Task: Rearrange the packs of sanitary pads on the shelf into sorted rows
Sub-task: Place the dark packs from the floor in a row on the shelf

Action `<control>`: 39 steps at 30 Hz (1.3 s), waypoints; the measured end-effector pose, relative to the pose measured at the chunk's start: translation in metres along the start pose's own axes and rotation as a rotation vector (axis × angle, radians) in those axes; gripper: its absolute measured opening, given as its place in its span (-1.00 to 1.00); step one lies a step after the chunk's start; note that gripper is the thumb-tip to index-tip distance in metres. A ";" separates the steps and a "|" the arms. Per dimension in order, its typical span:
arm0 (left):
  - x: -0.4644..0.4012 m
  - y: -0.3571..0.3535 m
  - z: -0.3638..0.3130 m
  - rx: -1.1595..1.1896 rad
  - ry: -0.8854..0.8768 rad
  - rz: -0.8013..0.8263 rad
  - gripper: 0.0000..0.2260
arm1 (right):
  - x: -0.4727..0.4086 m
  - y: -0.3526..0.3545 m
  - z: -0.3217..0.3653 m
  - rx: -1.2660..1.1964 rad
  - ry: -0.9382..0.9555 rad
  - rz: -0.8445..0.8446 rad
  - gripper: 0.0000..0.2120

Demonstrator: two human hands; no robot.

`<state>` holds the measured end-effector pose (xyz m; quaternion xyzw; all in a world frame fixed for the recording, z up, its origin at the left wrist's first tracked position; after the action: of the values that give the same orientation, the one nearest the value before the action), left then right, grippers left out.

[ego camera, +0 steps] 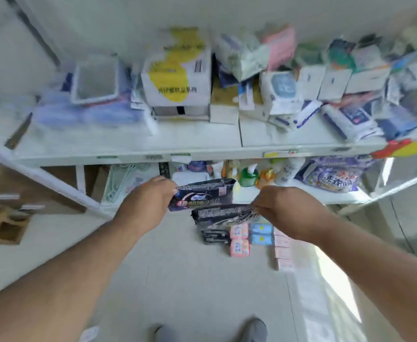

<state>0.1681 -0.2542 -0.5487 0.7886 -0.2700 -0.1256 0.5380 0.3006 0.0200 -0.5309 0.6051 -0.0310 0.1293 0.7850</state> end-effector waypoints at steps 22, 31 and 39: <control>0.202 0.421 -0.046 0.040 -0.180 -0.541 -0.88 | 0.104 0.362 0.285 0.066 0.096 -0.395 -0.78; 0.190 0.516 -0.049 -0.014 -0.177 -0.634 -0.89 | 0.090 0.435 0.319 0.016 0.014 -0.483 -0.82; 0.103 0.576 -0.058 -0.092 -0.163 -0.686 -0.92 | 0.018 0.485 0.280 -0.031 -0.006 -0.541 -0.82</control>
<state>0.1135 -0.4248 0.0112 0.7956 -0.0255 -0.3737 0.4762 0.2310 -0.1319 0.0044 0.5797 0.1277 -0.0875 0.8000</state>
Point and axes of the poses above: each hand's wrist, its own x-axis away from the middle knuckle, its own y-axis out of the back of the hand, z = x × y, the point moved 2 cm from there along -x, towards the middle knuckle, and after that the axes turned 2 degrees about z, right-handed, at the moved point
